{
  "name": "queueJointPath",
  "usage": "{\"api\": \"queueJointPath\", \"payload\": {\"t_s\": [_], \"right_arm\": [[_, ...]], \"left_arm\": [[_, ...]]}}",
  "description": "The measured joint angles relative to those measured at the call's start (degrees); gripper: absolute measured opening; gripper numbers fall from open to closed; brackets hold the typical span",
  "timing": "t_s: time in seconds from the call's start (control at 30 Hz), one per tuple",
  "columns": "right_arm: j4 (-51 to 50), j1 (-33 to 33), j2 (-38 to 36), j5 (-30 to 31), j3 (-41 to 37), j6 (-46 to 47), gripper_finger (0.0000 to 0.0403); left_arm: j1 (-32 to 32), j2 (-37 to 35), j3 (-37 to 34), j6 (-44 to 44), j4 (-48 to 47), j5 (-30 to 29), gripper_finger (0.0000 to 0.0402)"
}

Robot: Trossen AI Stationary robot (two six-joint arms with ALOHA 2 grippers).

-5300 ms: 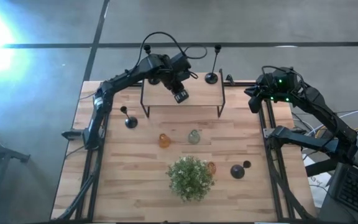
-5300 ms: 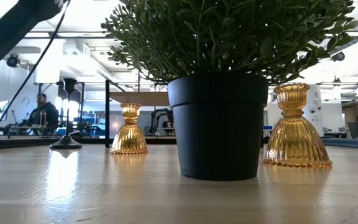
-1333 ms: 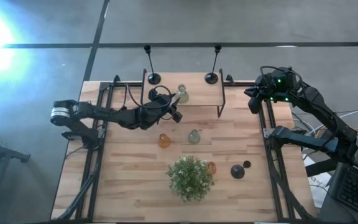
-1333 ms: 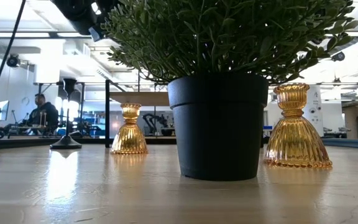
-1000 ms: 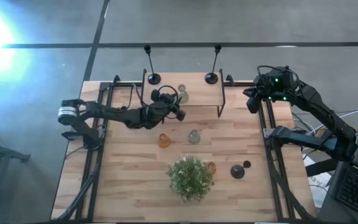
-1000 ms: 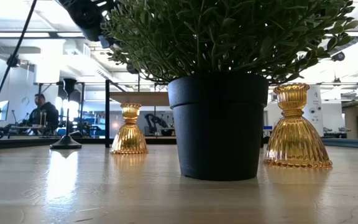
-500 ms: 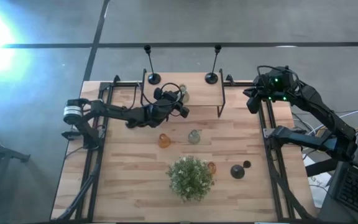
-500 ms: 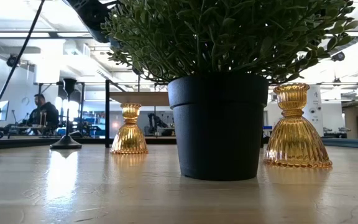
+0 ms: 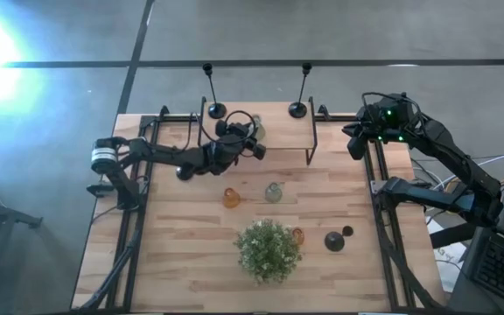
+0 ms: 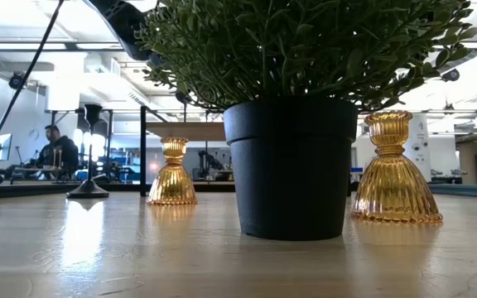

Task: Pick & Place candle stick holders
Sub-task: Put the left green glass candle holder on the shelf

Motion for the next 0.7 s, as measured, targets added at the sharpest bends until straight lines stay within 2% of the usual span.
{"api": "queueJointPath", "payload": {"t_s": [0.2,0.7], "right_arm": [[0.0,0.02,0.0,0.0,-0.02,0.0,0.0043],[0.0,0.02,0.0,0.0,-0.02,-0.02,0.0043]], "left_arm": [[1.43,0.0,-0.03,-0.79,0.0,0.27,0.0136],[4.85,0.0,-0.09,-0.83,0.09,5.61,0.0136]]}}
